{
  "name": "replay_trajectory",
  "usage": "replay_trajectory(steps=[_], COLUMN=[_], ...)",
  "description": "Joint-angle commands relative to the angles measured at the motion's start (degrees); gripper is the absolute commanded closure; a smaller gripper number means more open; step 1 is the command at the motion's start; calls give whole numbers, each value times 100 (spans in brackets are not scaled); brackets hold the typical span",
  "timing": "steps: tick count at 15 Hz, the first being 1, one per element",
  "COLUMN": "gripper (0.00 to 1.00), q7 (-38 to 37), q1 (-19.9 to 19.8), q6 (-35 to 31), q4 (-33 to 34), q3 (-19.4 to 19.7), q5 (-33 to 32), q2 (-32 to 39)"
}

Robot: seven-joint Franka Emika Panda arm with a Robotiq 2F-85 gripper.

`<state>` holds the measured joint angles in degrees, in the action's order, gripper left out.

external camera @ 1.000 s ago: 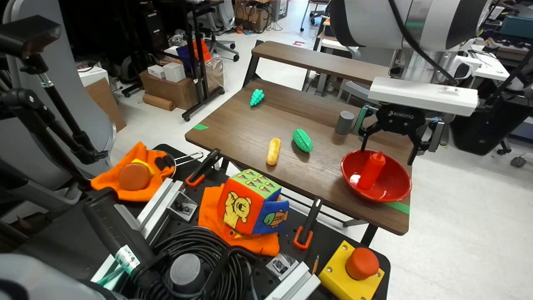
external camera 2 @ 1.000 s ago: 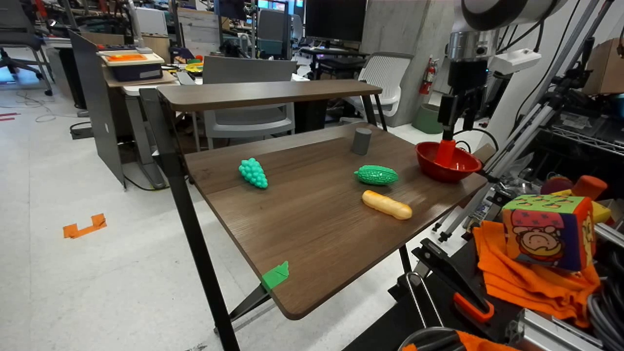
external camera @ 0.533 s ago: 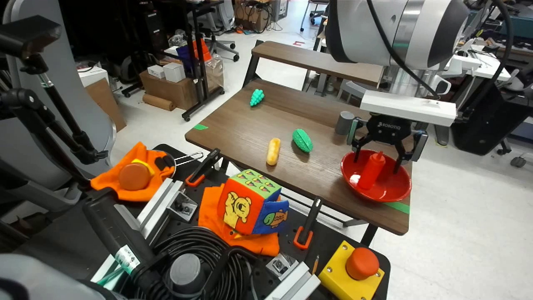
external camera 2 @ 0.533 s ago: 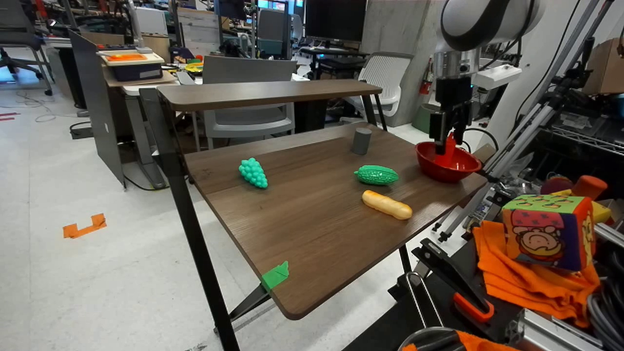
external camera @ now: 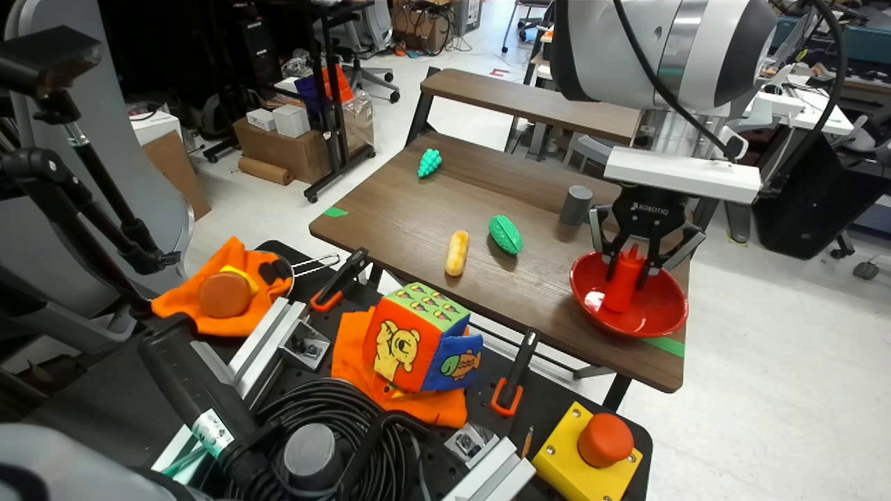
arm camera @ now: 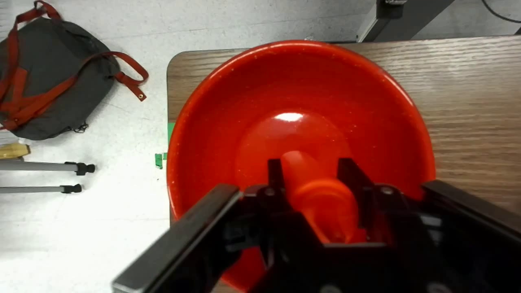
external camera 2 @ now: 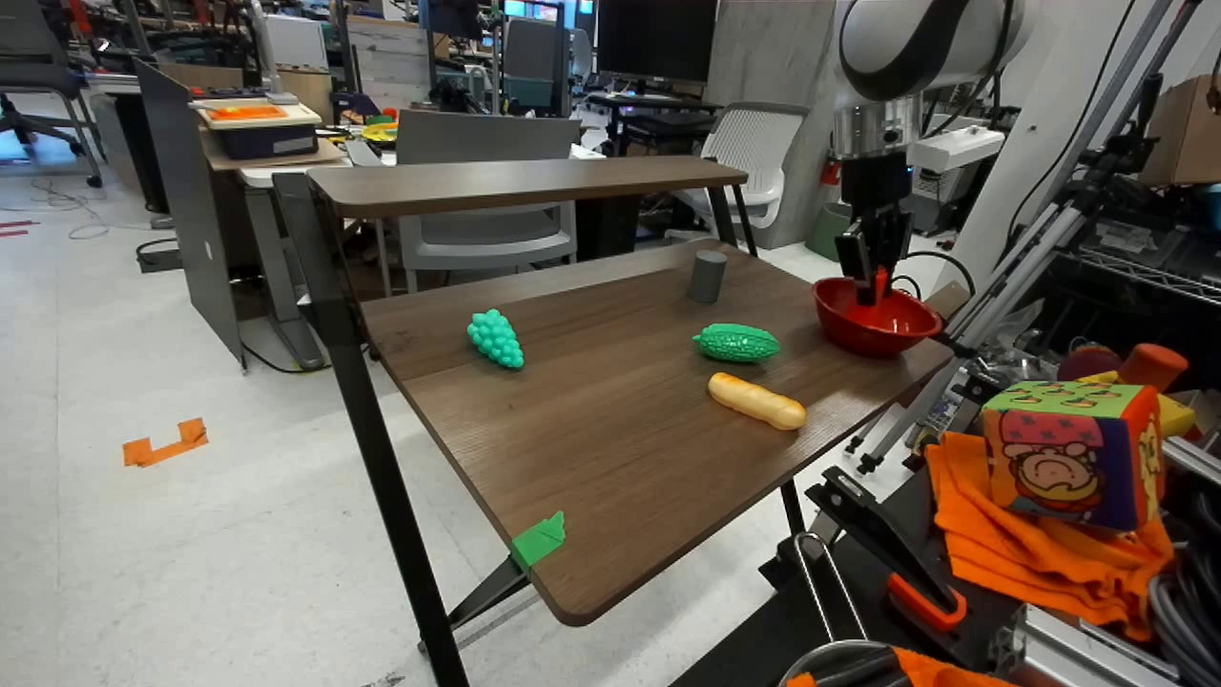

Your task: Take the orange bottle out of the red bowl

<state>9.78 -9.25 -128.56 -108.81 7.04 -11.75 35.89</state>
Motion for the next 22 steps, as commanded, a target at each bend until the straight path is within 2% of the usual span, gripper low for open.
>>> replay_trajectory(steps=[1,4,7,10,14,17,22], gripper=[87,87,87,87,87,87,87], q7=[316,676,722,412,-71,-886,-1619], q1=[-213,-404,-514,-471,-420,-276,-169], q6=[517,872,1492,1849,2118,2217,2591], q4=[250,463,1271,2152,3347,4161,5441], q3=[-137,-255,-273,-201,-181,-87,-95], q5=[349,826,1314,1428,1427,1346,1330], q2=[-231,-606,-517,-148,711,1523,2680])
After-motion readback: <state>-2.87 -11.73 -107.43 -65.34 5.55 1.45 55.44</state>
